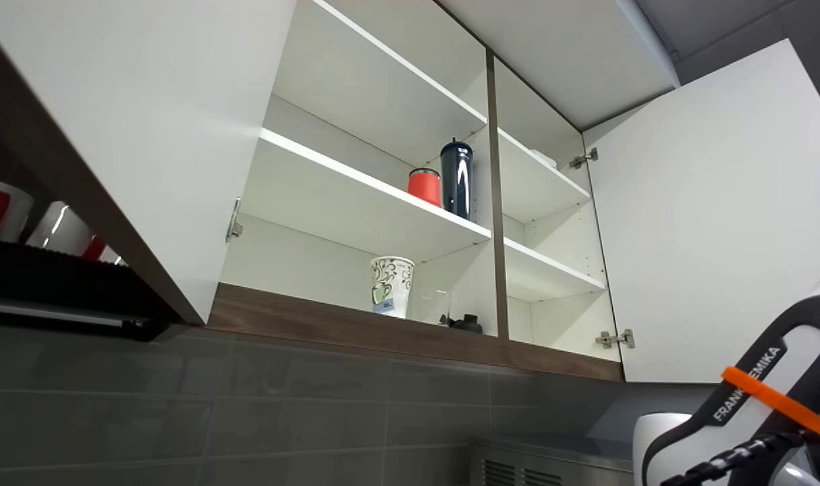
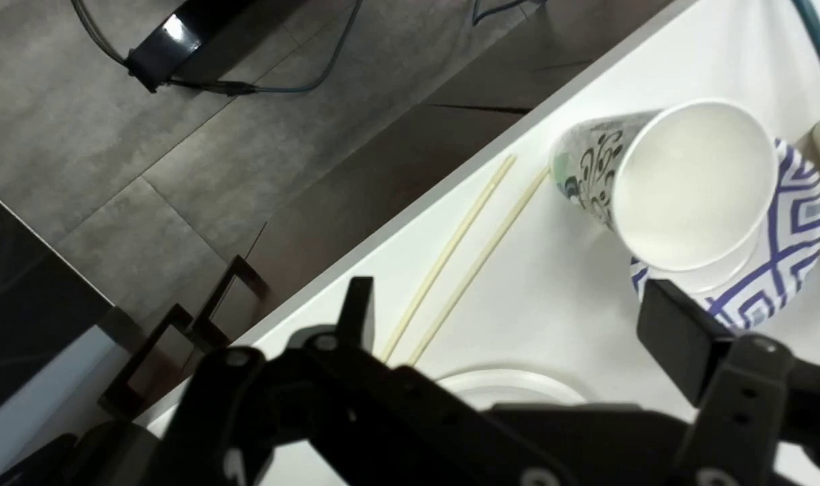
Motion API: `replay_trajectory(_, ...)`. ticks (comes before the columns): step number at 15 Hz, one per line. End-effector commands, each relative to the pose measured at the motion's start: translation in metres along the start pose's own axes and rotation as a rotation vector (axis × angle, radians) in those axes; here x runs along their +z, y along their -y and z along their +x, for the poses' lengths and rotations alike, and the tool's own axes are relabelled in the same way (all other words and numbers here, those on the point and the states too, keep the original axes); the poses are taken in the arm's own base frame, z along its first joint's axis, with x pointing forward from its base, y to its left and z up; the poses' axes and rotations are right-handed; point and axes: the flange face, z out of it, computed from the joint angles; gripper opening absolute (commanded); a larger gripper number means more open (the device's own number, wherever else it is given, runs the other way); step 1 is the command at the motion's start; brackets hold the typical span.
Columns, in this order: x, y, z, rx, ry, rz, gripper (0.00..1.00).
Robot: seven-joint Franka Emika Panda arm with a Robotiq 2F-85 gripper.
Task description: Put the chopsticks in the cup, then put the bowl in the top cabinet
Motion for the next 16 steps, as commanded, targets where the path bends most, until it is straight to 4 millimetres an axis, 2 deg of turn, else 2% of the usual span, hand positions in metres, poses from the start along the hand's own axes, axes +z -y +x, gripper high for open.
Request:
replay_trajectory(1, 0.038, 0.004, 0.032, 0.136, -0.020, -0.021, 1.00)
replay_trajectory(6, 0.080, -0.001, 0.054, 0.189, -0.006, -0.062, 1.00)
replay_trajectory(8, 0.096, -0.001, 0.058, 0.137, 0.041, -0.071, 1.00)
replay_trajectory(16, 0.140, -0.002, 0.074, 0.083, 0.050, -0.076, 1.00)
